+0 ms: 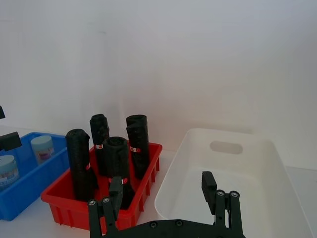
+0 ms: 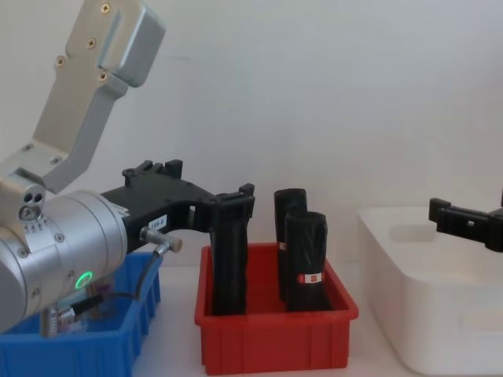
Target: Pick the cotton swabs from the blue box and place them into the white box.
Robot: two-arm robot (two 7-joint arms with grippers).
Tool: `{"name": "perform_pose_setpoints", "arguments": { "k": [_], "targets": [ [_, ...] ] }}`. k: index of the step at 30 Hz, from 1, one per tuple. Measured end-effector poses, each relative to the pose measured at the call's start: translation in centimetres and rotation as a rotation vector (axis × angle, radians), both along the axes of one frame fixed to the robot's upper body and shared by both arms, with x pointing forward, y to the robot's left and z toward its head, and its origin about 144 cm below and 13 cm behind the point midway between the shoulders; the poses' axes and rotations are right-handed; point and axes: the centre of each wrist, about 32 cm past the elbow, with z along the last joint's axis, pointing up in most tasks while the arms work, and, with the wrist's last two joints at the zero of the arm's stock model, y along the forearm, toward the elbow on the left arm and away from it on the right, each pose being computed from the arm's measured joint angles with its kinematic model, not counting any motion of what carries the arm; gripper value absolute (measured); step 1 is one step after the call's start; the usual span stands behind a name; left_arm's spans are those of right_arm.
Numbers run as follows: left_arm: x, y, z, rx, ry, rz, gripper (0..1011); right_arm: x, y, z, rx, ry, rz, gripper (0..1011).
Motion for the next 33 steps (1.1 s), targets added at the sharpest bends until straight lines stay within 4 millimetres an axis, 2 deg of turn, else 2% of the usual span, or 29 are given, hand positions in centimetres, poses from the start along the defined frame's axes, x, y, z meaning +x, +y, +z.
{"name": "perform_pose_setpoints", "arguments": {
  "k": [33],
  "targets": [
    [0.04, 0.15, 0.03, -0.002, 0.001, 0.002, 1004, 0.00, 0.00, 0.00, 0.000, 0.000, 0.000, 1002]
  ]
}}
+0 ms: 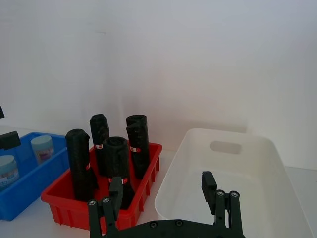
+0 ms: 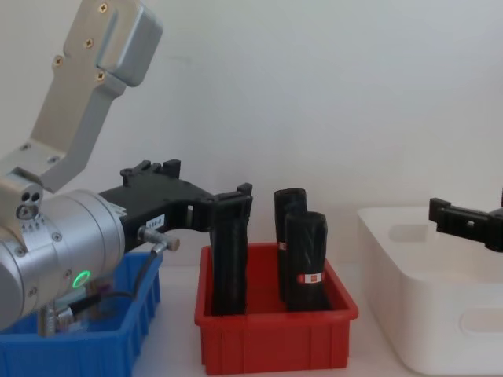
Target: Pick the cotton swabs from the blue box and place them into the white box.
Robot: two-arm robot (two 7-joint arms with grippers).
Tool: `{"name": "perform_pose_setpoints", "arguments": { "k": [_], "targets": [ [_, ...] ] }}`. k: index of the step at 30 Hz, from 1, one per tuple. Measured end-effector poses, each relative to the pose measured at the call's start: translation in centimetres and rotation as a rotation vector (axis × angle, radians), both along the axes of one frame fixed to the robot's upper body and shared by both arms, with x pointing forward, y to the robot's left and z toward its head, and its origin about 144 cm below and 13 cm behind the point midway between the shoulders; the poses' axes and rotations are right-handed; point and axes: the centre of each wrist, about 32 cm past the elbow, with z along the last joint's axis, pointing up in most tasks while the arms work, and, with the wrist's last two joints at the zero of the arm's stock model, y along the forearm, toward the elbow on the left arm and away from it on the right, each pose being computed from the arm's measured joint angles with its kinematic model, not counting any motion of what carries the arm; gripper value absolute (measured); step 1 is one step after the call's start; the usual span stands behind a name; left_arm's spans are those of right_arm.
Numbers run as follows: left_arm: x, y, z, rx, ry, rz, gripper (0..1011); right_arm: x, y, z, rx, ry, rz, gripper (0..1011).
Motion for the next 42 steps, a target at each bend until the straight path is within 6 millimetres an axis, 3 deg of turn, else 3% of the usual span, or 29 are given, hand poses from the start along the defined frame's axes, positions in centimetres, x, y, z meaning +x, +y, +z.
{"name": "perform_pose_setpoints", "arguments": {
  "k": [22, 42],
  "targets": [
    [1.4, 4.0, -0.3, -0.049, 0.118, 0.086, 1004, 0.0, 0.0, 0.0, 0.000, 0.000, 0.000, 1002],
    [4.7, 9.3, -2.2, -0.027, 0.249, 0.203, 1004, 0.0, 0.0, 0.0, 0.000, 0.000, 0.000, 1002]
  ]
}}
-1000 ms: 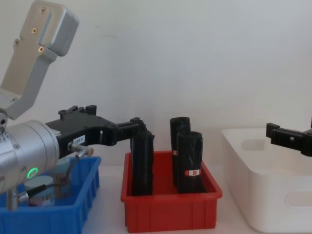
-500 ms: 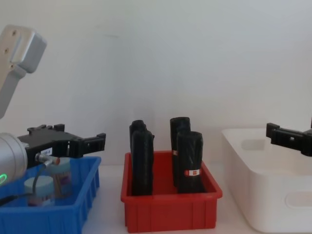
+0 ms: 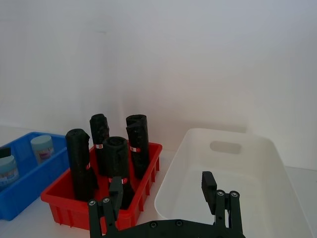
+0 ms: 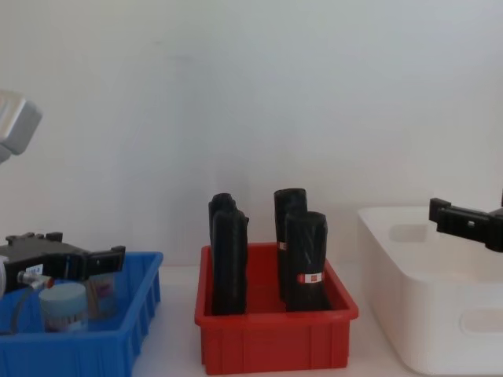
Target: Pick the cotton swabs from the blue box and place them into the white box.
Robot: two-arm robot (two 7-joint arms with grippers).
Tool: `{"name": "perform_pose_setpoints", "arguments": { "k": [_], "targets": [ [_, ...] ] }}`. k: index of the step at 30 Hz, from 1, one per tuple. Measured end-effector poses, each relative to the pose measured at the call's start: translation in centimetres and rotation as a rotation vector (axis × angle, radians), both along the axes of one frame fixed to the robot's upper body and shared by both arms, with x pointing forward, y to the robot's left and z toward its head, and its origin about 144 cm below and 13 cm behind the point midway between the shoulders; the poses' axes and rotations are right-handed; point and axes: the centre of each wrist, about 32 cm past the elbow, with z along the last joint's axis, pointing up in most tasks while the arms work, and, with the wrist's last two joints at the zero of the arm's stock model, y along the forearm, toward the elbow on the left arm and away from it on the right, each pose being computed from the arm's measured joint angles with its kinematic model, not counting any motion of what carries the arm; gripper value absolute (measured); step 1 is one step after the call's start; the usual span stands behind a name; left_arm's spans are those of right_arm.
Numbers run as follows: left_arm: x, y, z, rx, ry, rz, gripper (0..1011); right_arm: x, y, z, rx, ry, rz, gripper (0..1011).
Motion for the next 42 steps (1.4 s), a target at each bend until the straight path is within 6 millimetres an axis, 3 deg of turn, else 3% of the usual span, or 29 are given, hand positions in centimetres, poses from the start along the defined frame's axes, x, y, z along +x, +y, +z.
{"name": "perform_pose_setpoints", "arguments": {
  "k": [20, 42],
  "targets": [
    [2.4, 3.3, -1.6, 0.017, 0.090, 0.019, 1004, 0.0, 0.0, 0.0, 0.000, 0.000, 0.000, 1002],
    [3.3, 4.7, -2.5, -0.047, 0.146, -0.001, 982, 0.0, 0.0, 0.0, 0.000, 0.000, 0.000, 1002]
  ]
}}
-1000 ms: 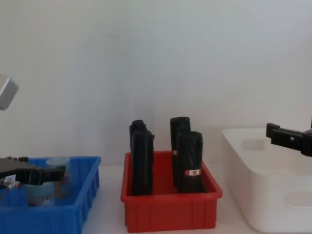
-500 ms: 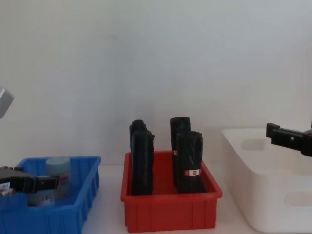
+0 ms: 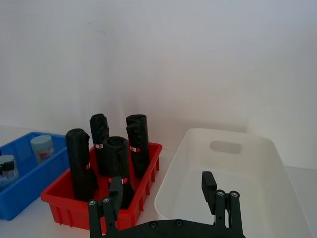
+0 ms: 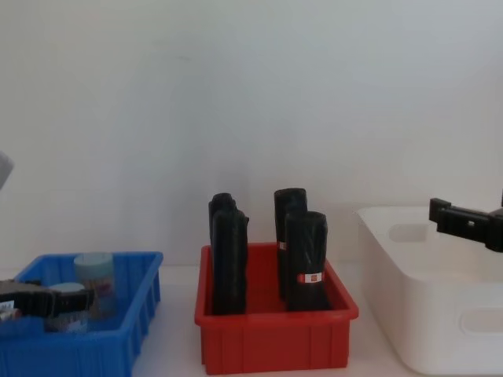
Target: Pick the cotton swabs from the blue box and place them into the white box.
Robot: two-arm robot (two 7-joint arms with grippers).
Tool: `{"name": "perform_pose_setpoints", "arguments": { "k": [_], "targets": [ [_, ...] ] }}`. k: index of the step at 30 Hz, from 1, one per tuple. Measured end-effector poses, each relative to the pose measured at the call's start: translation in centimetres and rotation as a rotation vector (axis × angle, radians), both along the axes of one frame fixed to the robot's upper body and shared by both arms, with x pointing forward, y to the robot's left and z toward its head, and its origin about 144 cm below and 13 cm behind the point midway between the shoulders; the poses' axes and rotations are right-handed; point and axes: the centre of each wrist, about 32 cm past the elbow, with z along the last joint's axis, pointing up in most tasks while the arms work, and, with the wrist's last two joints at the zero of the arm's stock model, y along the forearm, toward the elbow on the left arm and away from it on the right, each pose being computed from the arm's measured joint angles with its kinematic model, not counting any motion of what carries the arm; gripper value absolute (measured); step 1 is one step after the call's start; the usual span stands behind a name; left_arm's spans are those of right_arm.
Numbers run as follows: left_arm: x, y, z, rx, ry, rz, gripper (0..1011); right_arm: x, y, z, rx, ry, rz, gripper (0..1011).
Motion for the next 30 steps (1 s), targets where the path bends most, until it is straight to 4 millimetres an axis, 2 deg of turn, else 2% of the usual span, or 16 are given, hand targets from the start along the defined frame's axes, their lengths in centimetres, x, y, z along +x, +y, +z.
{"name": "perform_pose_setpoints", "arguments": {
  "k": [11, 22, 30],
  "targets": [
    [0.1, 0.2, -0.3, -0.036, 0.015, -0.005, 689, 0.0, 0.0, 0.0, 0.000, 0.000, 0.000, 1001],
    [0.0, 0.0, 0.5, -0.040, -0.006, -0.021, 671, 0.0, 0.0, 0.0, 0.000, 0.000, 0.000, 1002],
    [-0.4, -0.5, 2.8, -0.022, -0.043, -0.058, 671, 0.0, 0.0, 0.0, 0.000, 0.000, 0.000, 1002]
  ]
}}
